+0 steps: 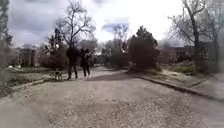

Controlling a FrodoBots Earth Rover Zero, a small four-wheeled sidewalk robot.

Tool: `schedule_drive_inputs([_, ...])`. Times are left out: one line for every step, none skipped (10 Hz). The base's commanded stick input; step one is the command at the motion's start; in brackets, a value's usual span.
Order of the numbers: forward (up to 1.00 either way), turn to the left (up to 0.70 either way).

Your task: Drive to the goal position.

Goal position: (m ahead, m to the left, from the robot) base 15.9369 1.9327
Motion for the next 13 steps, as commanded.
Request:
schedule_drive_inputs([0.70, 0.00])
schedule_drive_inputs([0.70, 0.00])
schedule_drive_inputs([0.70, 0.00])
schedule_drive_inputs([0.70, 0.00])
schedule_drive_inputs([0.70, 0.06])
schedule_drive_inputs([0.70, 0.27])
schedule_drive_inputs([0.70, 0.27])
schedule_drive_inputs([0.70, 0.25])
schedule_drive_inputs([0.70, 0.00])
schedule_drive_inputs([0.70, 0.00])
schedule_drive_inputs([0.70, 0.00])
schedule_drive_inputs([0.70, 0.00])
schedule_drive_inputs([0.70, 0.00])
